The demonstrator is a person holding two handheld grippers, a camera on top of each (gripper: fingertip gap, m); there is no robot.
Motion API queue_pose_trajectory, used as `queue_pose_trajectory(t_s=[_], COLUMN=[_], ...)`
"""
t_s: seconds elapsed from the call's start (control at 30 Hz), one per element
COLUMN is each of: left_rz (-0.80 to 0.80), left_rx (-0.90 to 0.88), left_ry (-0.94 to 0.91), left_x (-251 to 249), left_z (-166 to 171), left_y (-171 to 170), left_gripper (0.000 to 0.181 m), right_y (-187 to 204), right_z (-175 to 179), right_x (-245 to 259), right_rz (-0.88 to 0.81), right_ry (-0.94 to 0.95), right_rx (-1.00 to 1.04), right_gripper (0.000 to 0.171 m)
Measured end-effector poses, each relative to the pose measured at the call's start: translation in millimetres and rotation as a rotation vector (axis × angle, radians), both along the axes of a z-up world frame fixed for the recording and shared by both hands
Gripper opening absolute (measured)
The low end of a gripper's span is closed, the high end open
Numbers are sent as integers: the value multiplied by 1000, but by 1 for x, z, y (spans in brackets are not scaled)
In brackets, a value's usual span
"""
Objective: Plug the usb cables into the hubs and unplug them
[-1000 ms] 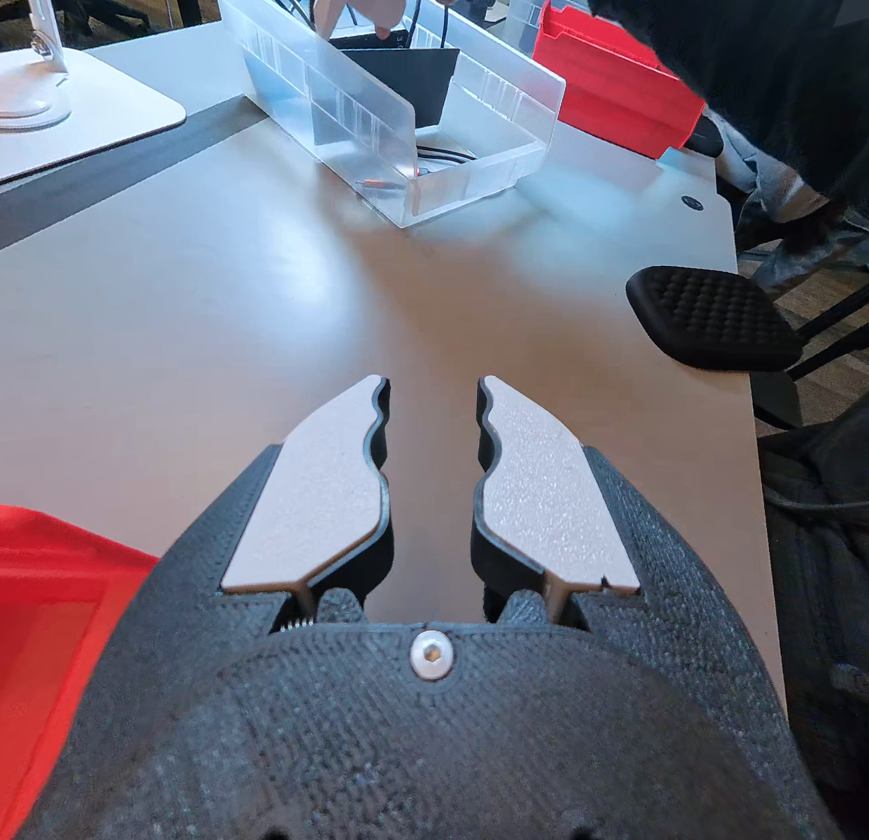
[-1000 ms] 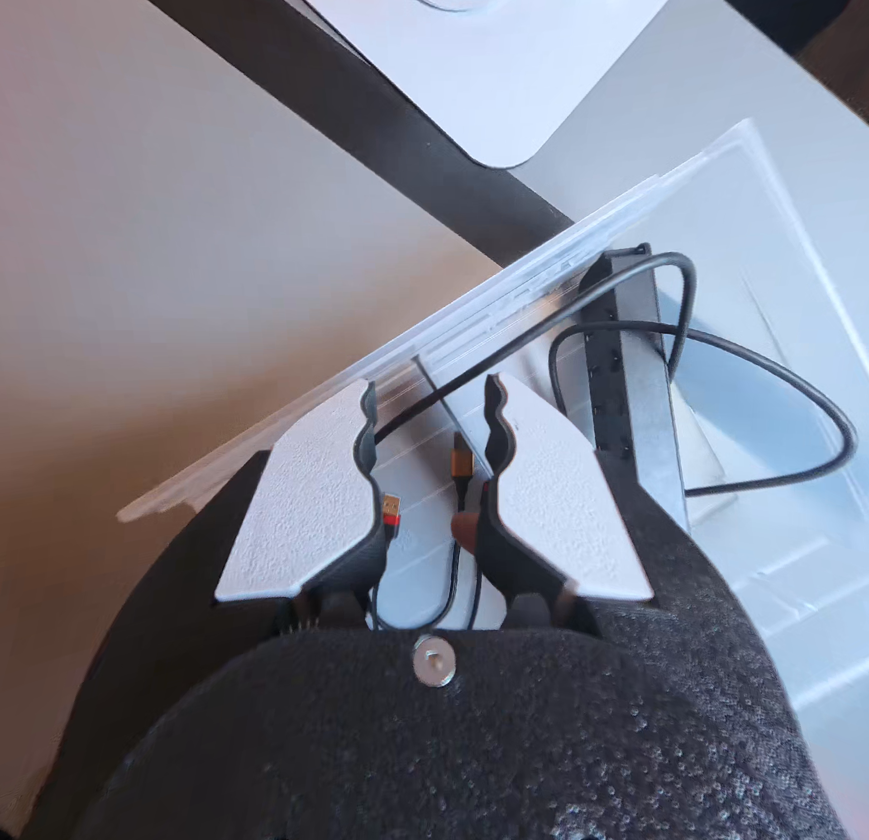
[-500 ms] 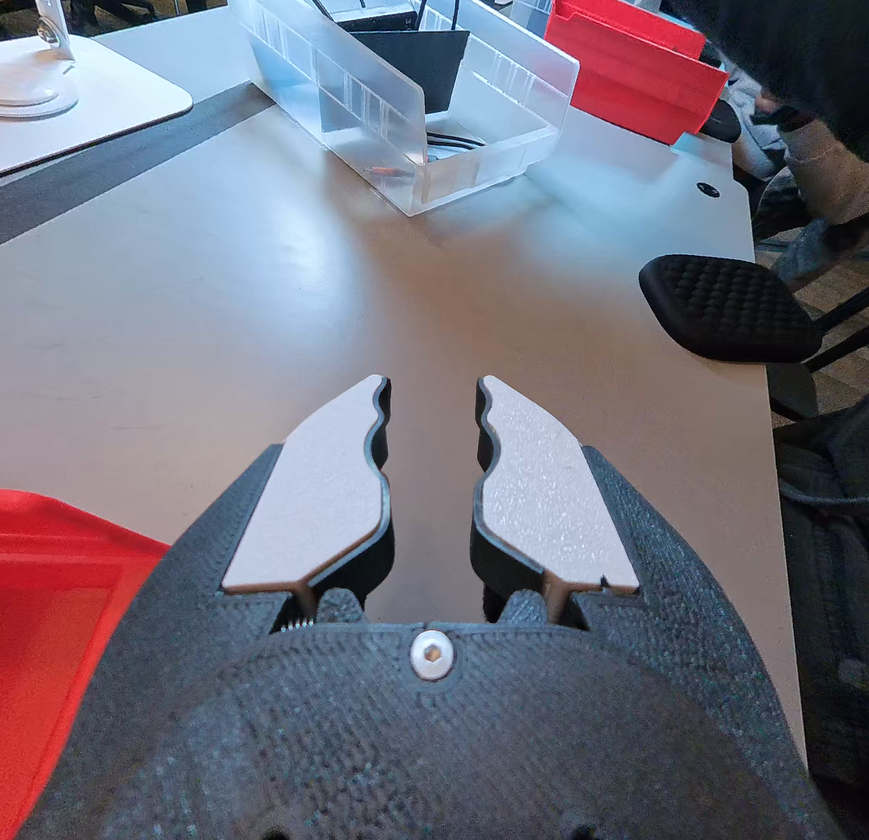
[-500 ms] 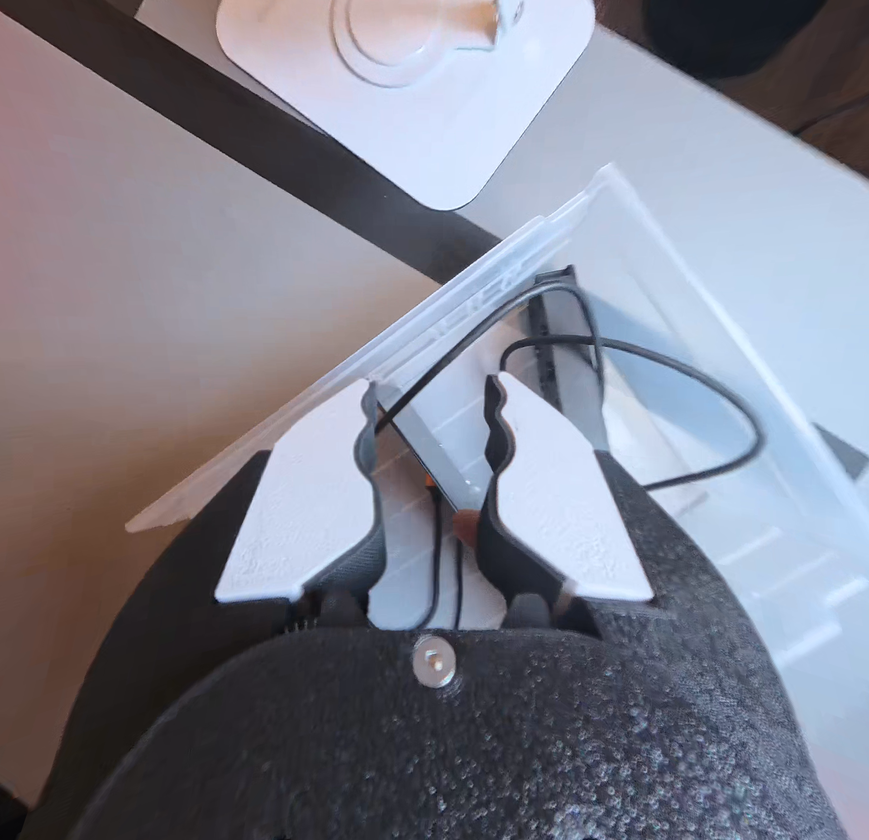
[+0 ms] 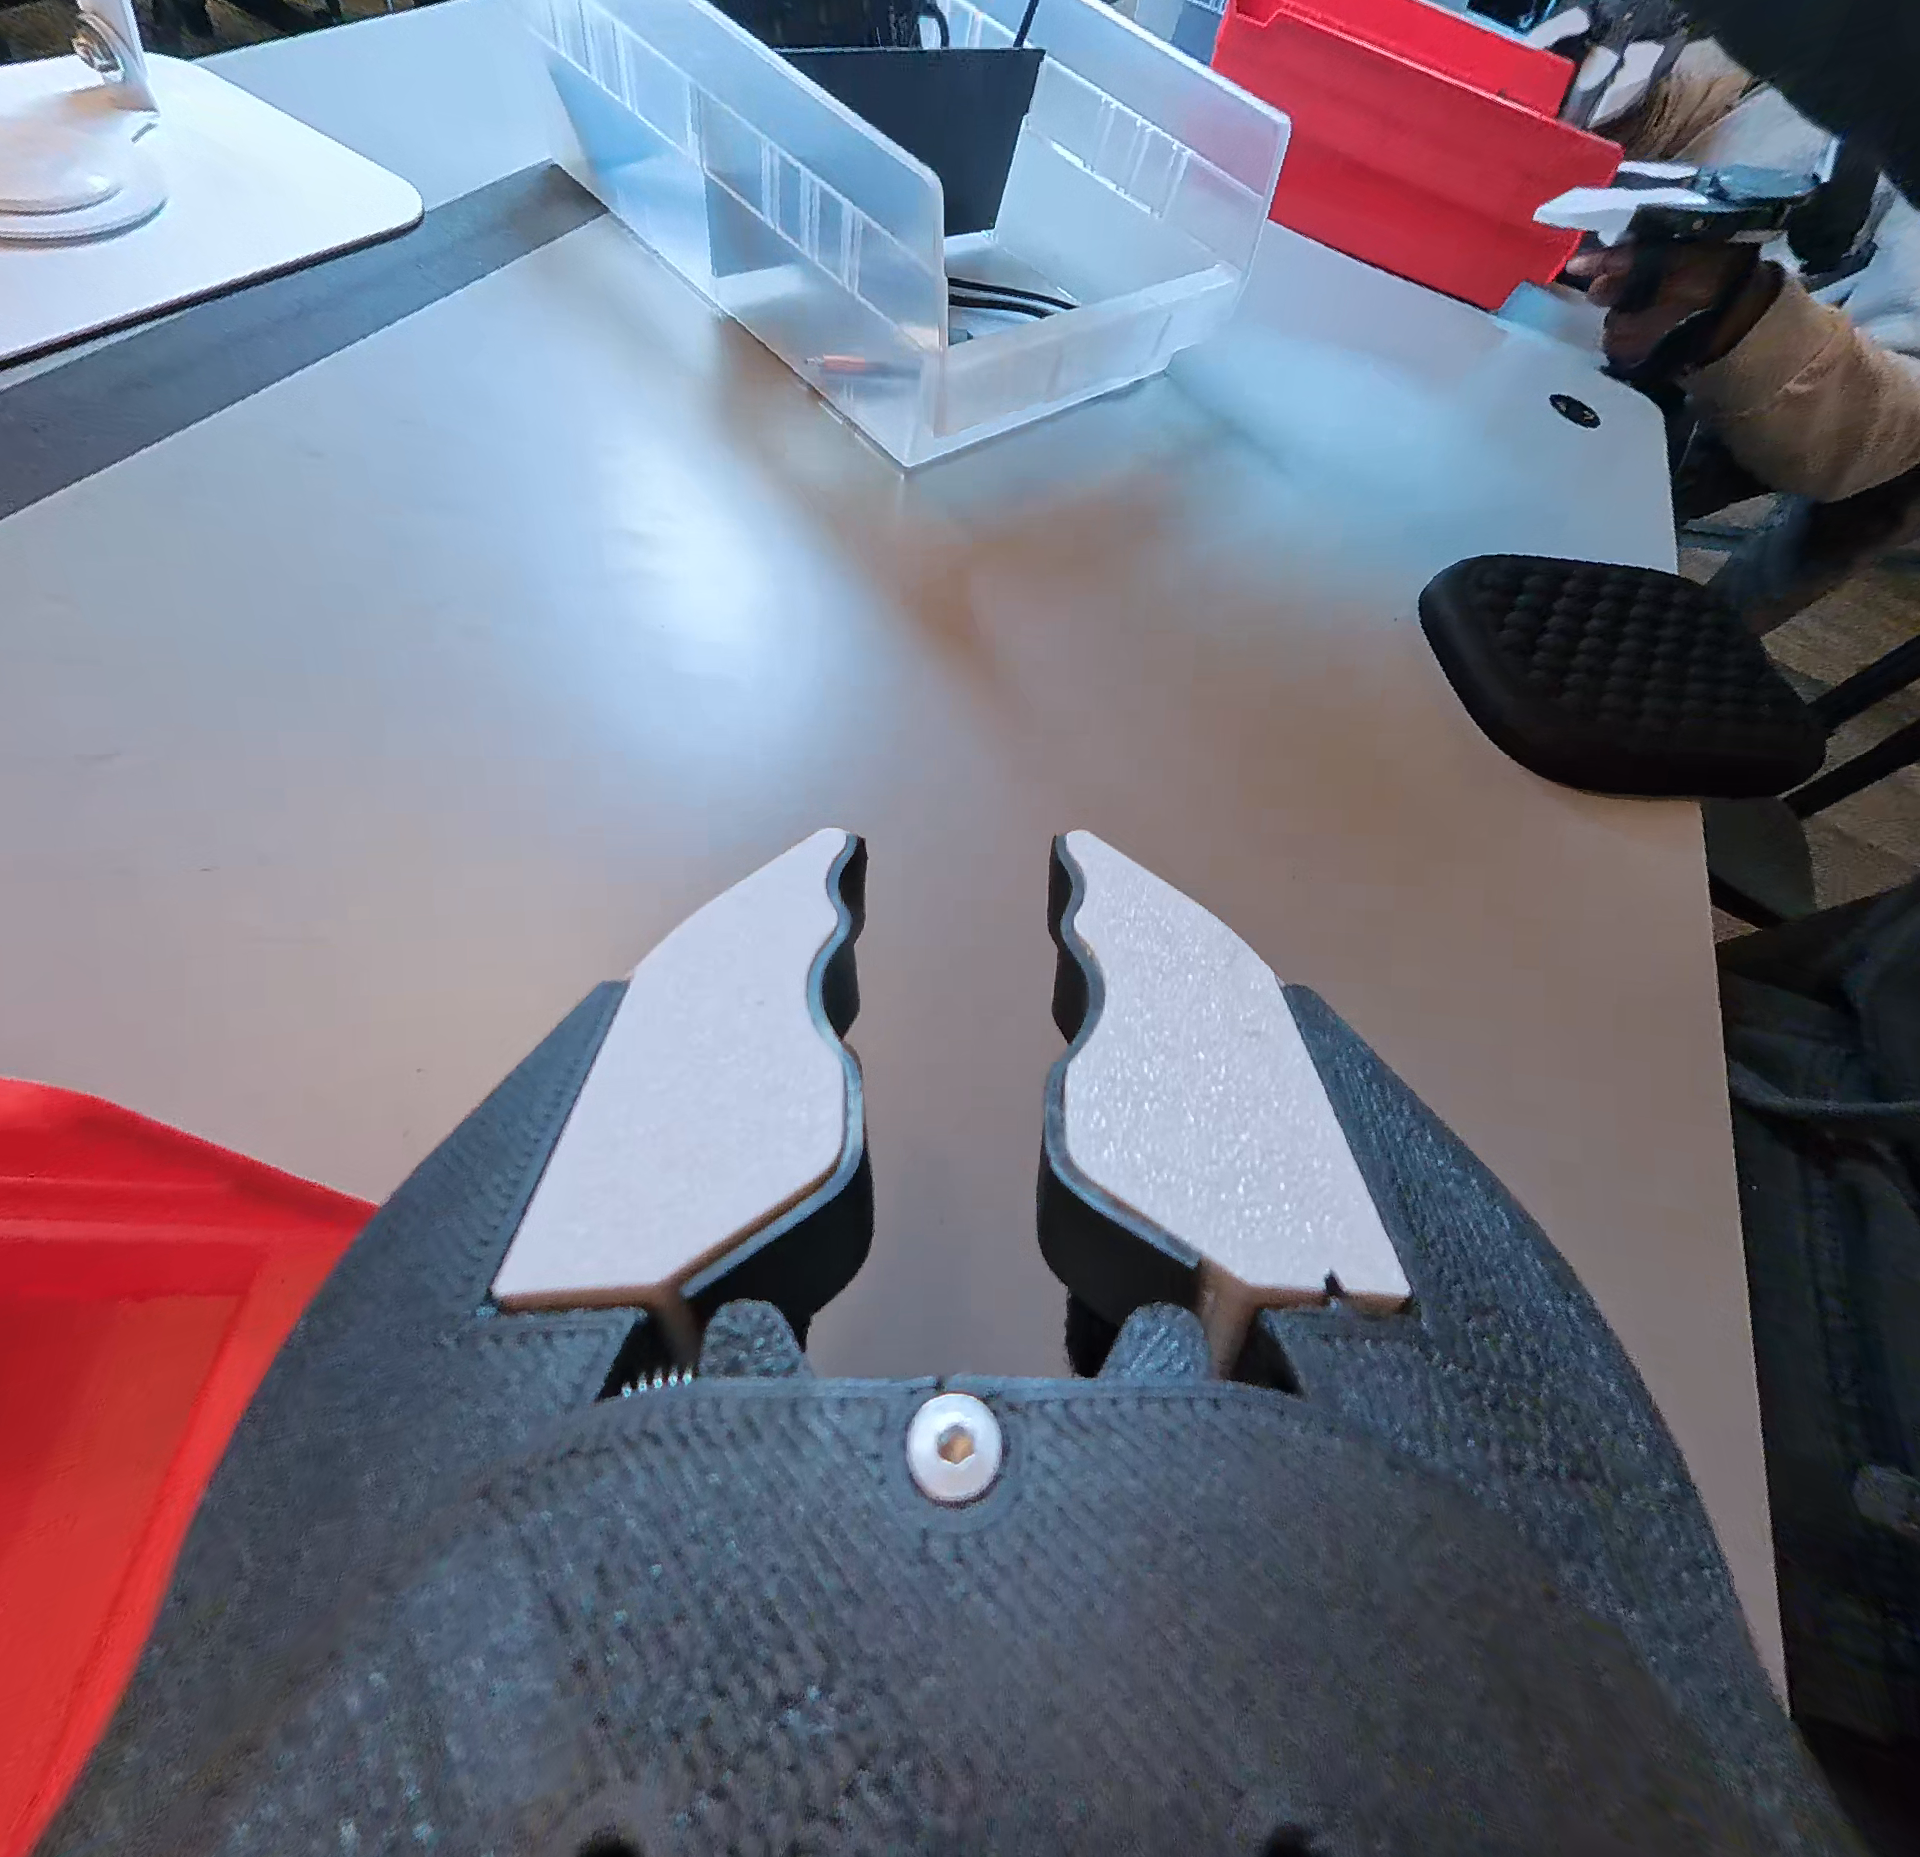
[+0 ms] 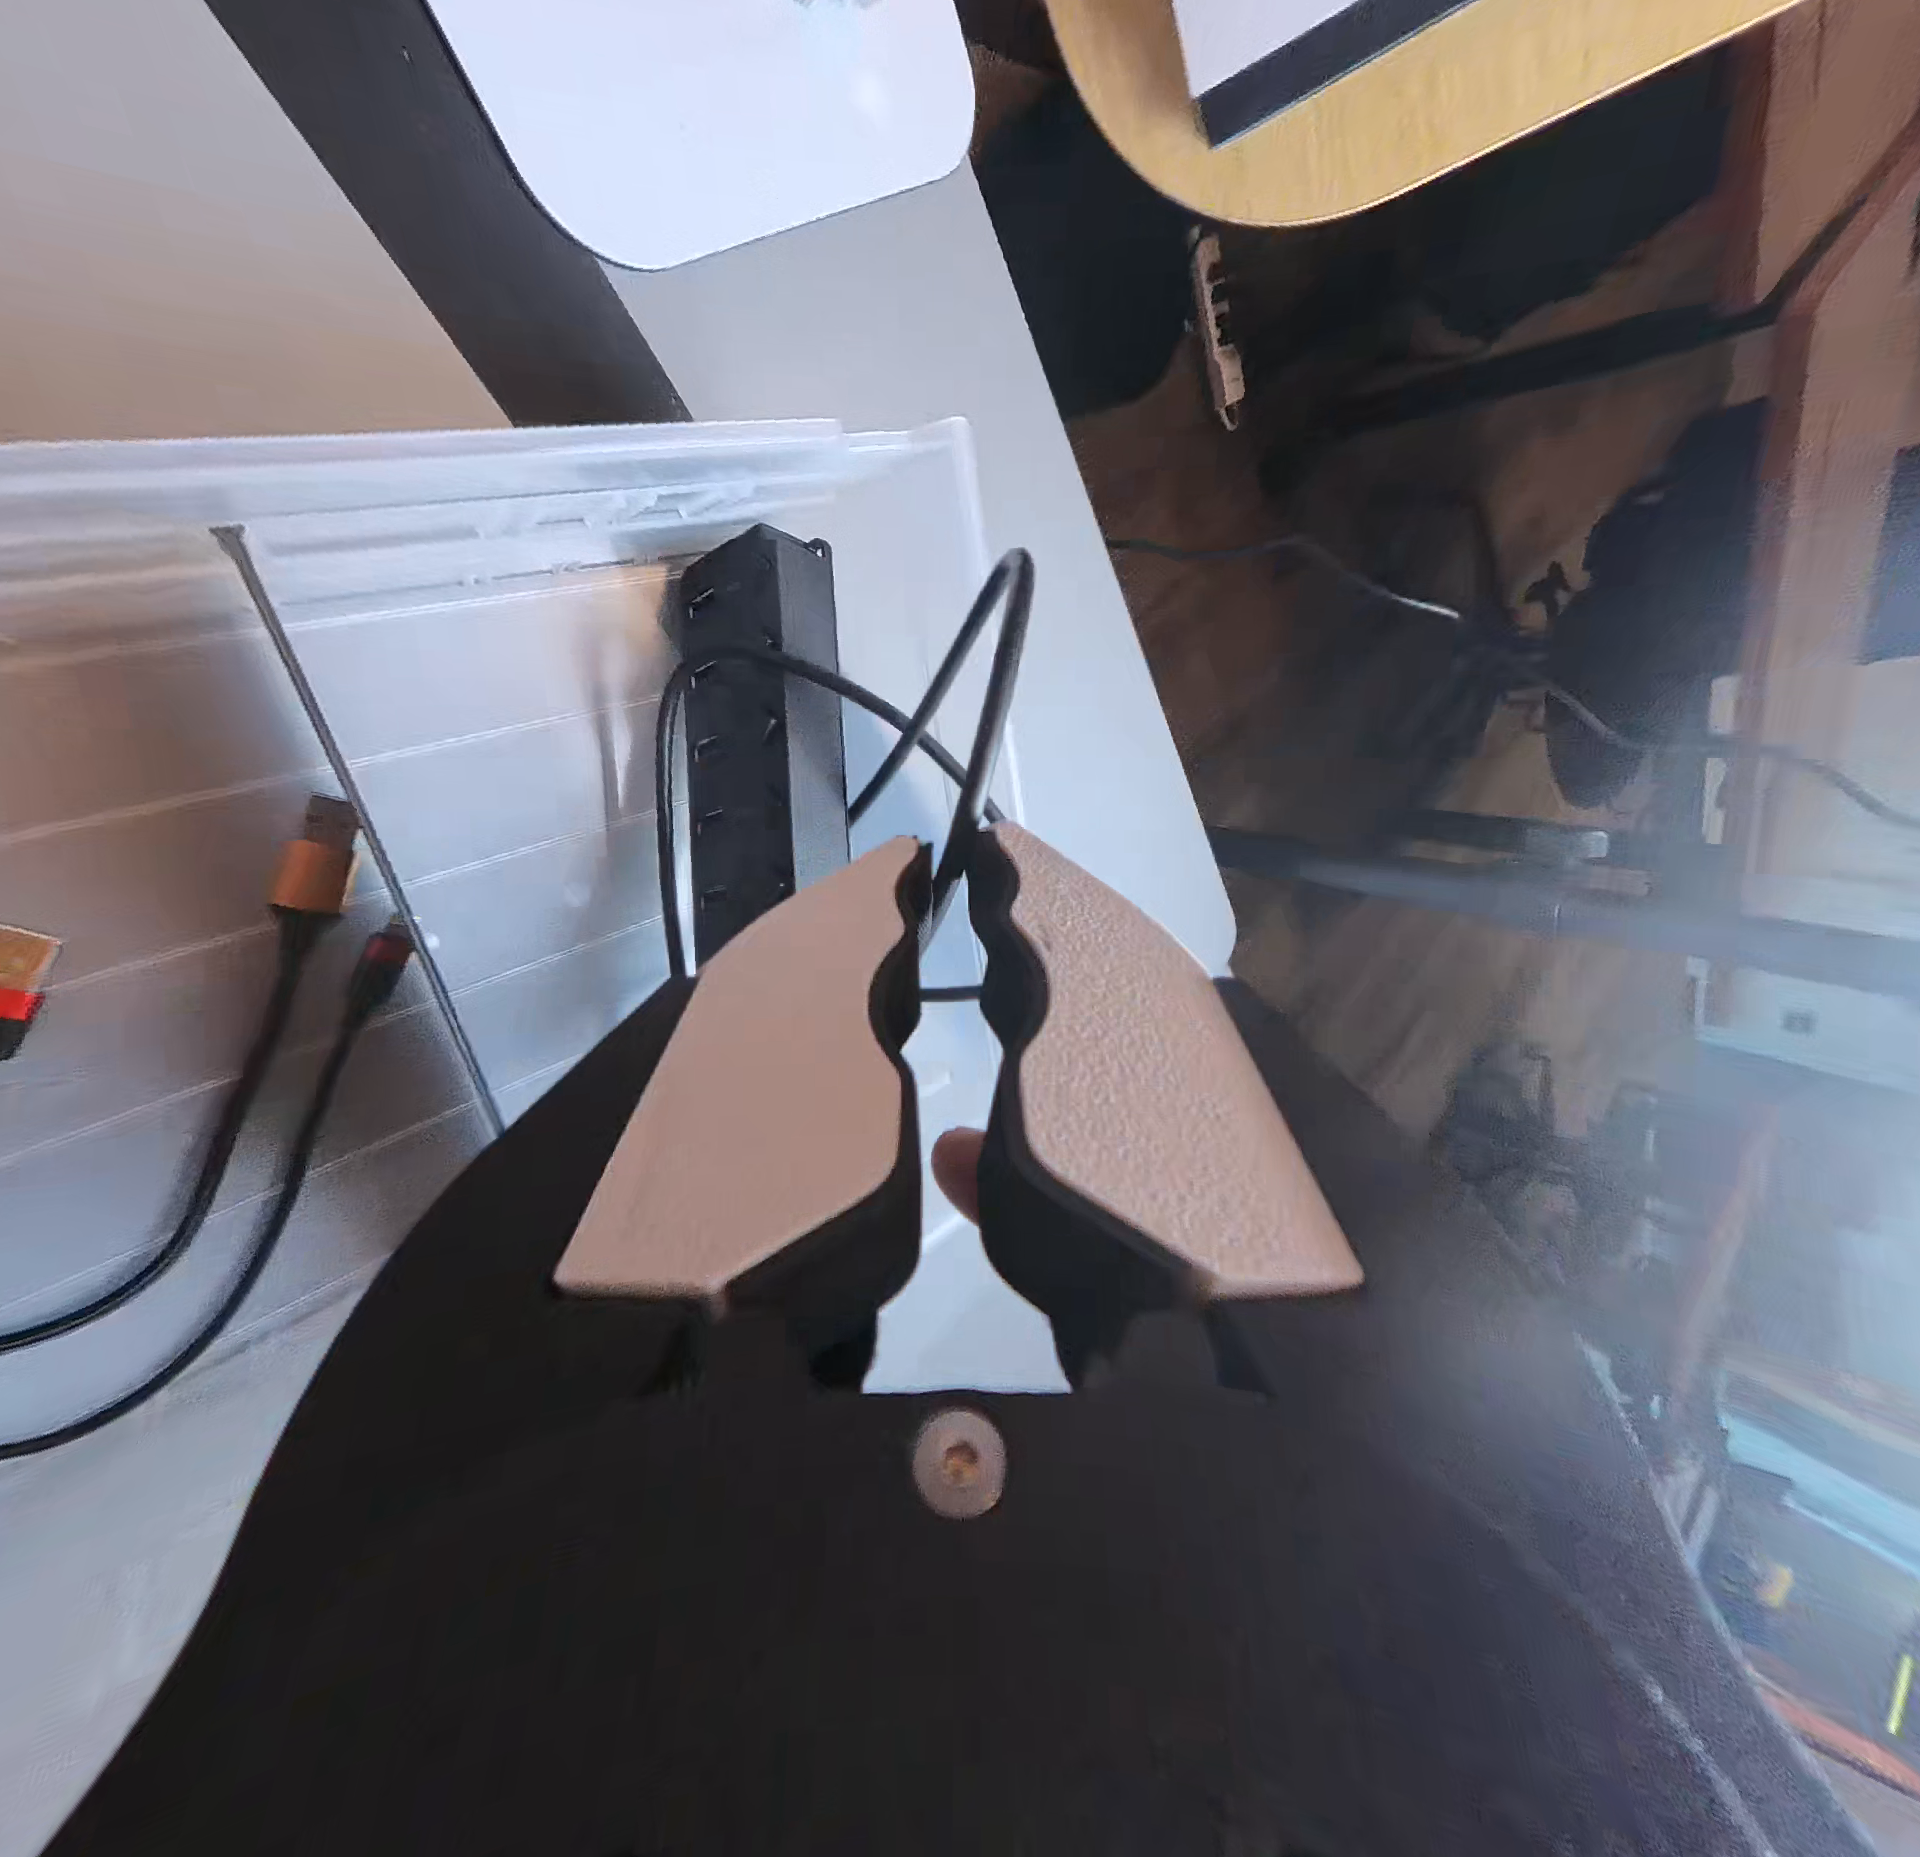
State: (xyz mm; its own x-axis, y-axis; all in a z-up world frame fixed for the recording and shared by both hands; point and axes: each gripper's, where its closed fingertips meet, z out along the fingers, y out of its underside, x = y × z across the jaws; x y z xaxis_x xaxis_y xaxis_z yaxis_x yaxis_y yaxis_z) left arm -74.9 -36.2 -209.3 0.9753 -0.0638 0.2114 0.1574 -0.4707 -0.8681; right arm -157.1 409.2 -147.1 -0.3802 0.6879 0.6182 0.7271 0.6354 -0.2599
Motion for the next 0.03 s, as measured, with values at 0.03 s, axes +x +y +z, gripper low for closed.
queue_pose_trajectory(t_s=[0.03], left_rz=[0], left_rx=[-6], left_ry=[5], left_x=[0], left_z=[-1], left_y=[0], left_gripper=[34], right_y=[2], right_z=[-6], right_x=[-2], right_rz=[14], right_ry=[14], right_rx=[15], right_gripper=[7])
